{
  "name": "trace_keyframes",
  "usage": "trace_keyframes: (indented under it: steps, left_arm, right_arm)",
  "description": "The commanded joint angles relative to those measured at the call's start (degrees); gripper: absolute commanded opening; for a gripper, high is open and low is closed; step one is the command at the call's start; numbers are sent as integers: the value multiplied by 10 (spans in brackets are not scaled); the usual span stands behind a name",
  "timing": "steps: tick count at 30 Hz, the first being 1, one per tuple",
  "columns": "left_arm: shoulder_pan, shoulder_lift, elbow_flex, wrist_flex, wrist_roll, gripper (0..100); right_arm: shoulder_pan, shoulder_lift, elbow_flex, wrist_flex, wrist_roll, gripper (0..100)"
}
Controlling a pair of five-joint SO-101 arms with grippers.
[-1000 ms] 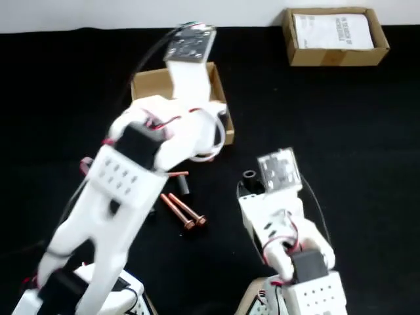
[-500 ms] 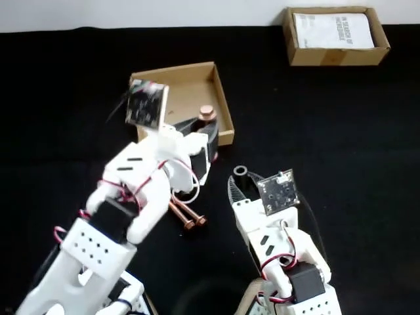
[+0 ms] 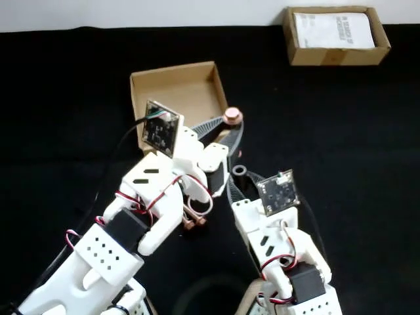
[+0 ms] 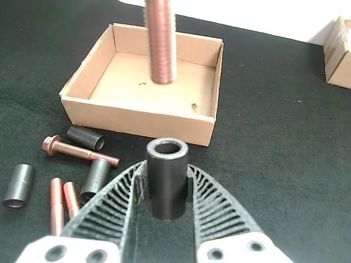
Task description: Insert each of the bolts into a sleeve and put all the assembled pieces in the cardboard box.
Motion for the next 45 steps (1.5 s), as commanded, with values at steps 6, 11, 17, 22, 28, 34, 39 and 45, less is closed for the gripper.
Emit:
trace_keyframes:
  steps: [6,11,17,22,28,34,39,45]
  left_arm:
    - [24,3,23,-15,3,9]
    - [29,3,37,-16,33,9]
    - [26,3,38,-15,30,9]
    - [28,3,68,-30,30,9]
    - [24,3,108,-82,29,9]
    - [30,3,111,-80,29,9]
    - [30,0,108,-30,29,14]
    - [26,1,111,69,32,105]
  right_arm:
    - [0,-7,1,-26,-4,7]
    - [0,-7,1,-26,-4,7]
    - [0,-7,0,-26,-4,7]
    - [0,-7,-5,-25,-4,7]
    - [0,-7,-5,-22,-4,7]
    - [0,-7,-5,-22,-4,7]
    - [0,-7,-5,-22,-4,7]
    - [14,-7,-6,-22,-4,7]
